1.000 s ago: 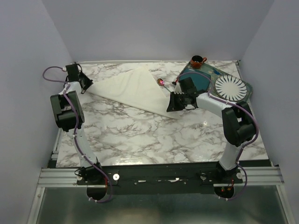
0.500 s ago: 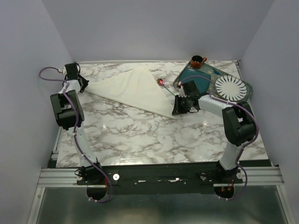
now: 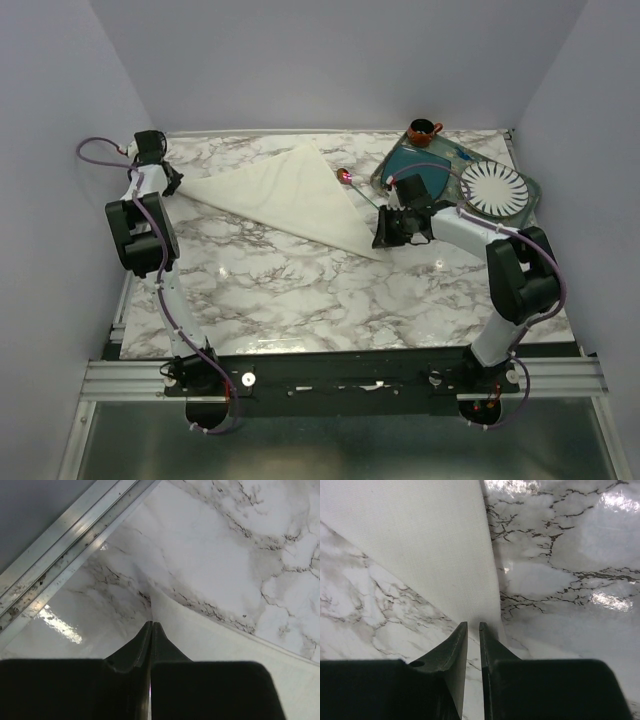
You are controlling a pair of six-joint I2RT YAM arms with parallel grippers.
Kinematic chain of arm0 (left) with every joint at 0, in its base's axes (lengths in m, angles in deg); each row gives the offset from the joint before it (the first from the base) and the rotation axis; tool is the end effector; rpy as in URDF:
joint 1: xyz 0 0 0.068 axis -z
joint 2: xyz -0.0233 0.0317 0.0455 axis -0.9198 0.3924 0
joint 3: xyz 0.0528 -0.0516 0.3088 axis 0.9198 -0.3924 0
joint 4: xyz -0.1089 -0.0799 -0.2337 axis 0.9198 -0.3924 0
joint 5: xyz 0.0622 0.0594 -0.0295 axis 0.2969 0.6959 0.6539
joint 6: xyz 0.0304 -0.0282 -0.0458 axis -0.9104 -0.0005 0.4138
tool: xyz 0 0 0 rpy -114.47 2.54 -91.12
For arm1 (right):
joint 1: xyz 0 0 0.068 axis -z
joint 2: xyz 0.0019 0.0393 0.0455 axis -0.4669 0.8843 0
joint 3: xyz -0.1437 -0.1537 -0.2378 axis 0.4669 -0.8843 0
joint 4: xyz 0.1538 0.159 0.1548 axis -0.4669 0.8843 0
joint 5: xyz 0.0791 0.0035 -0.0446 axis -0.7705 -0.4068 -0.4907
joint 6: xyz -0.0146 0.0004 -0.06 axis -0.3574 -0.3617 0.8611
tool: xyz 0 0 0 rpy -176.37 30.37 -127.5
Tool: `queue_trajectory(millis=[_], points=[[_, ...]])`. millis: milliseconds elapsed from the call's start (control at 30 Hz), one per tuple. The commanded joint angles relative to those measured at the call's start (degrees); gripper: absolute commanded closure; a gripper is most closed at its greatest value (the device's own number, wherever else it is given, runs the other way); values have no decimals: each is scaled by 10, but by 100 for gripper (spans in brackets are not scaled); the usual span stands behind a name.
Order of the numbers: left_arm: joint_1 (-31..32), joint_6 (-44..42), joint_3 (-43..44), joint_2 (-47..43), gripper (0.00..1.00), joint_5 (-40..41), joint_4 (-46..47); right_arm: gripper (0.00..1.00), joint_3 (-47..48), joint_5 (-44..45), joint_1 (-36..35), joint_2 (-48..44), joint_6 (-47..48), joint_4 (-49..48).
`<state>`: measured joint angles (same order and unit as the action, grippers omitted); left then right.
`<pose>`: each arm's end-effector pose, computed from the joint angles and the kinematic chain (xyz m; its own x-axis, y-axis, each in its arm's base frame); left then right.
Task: Fold the napkin, place the utensils inside, and roll it up
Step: Fold the napkin
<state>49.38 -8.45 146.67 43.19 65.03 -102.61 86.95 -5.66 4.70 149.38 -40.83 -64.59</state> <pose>0.5188 0.1707 0.2087 -0.3645 -0.7055 -0.6077 -0.7243 0.6250 -0.2911 0.3327 0.1549 0.2032 -0.9057 -0.0361 -0.4224 -0.2109 0.9027 0.3750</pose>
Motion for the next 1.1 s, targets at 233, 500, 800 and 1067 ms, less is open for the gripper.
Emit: queue_trajectory(millis=[233, 500, 800, 1067], points=[[13, 71, -65, -56, 89, -62, 94, 73, 59, -19, 1, 32, -3, 15], [-9, 137, 6, 27, 86, 14, -51, 73, -37, 4, 1, -8, -11, 0], [-20, 105, 11, -1, 89, 21, -76, 73, -8, -14, 0, -44, -3, 10], [-2, 85, -2, -37, 79, -12, -5, 73, 34, -26, 1, -18, -3, 17]])
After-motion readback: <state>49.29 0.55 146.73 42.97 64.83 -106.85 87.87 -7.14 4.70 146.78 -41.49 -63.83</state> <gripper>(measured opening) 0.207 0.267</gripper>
